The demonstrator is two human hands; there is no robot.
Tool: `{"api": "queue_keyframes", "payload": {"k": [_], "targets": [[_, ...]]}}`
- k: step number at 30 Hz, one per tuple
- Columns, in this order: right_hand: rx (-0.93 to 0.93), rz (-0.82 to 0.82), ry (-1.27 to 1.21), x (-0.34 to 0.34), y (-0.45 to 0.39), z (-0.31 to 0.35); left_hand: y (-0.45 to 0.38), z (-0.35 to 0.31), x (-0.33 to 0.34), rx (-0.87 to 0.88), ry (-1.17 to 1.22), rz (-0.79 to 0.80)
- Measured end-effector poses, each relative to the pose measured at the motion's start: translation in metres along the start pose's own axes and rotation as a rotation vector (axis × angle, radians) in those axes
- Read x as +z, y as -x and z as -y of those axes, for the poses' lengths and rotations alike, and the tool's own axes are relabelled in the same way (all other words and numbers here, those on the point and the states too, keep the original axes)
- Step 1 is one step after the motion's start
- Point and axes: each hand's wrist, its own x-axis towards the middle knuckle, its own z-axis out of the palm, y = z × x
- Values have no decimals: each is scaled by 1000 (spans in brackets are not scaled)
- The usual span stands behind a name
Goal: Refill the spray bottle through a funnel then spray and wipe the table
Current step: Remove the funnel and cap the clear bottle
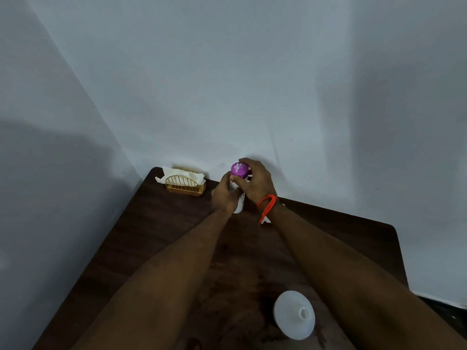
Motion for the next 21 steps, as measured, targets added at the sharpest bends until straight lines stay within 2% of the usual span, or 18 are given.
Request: {"api": "queue_keyframes", "payload": {"k": [4,9,12,16,19,21], "targets": [[12,-42,-29,6,6,4,-1,7,-3,-52,97,55],[184,-211,-255,7,11,8,-5,18,-4,-57,136,58],[226,-150,-328,5,12,7,-4,16,-4,-16,90,53],[307,-230,-349,1,10,4,-3,15,-4,9,105,61],[242,-130,-327,0,13,8,-5,16,-5,17,110,61],[208,-122,-300,-2,14,11,-8,15,-6,19,106,71]]}}
